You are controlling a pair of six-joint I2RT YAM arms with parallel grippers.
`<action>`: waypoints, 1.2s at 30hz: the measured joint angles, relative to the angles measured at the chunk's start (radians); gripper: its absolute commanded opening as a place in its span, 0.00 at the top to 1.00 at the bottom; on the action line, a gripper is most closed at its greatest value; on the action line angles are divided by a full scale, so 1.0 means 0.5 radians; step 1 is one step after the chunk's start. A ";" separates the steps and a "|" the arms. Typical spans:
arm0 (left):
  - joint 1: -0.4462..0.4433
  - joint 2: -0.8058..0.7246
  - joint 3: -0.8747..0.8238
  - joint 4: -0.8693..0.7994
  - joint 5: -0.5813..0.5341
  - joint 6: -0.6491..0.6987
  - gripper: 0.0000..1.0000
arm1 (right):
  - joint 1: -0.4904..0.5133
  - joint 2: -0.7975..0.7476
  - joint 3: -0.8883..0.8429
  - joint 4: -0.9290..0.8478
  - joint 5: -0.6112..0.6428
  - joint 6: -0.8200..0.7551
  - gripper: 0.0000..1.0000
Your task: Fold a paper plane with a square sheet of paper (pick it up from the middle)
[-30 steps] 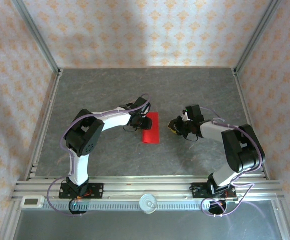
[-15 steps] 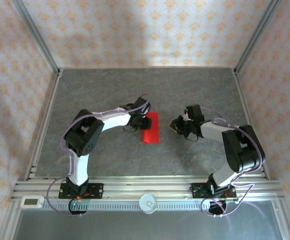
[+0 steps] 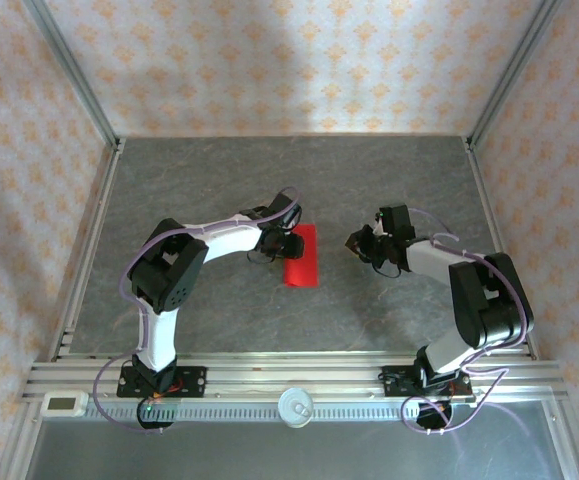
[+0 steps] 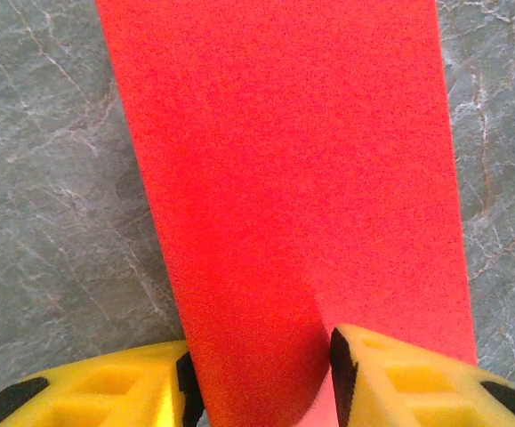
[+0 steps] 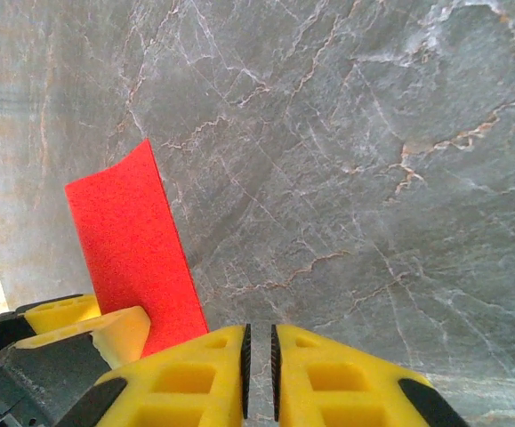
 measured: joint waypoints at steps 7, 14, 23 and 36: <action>0.000 0.000 -0.011 0.014 -0.006 -0.034 0.52 | 0.000 0.000 0.000 -0.014 -0.031 -0.008 0.82; 0.000 0.000 -0.013 0.019 -0.007 -0.031 0.52 | 0.000 0.000 0.000 -0.013 -0.063 -0.007 0.82; 0.000 -0.005 -0.031 0.035 -0.034 -0.029 0.57 | 0.000 0.000 0.000 -0.013 -0.083 -0.007 0.82; -0.002 -0.004 -0.030 0.042 -0.021 -0.014 0.52 | 0.000 0.000 0.000 -0.013 -0.091 -0.007 0.82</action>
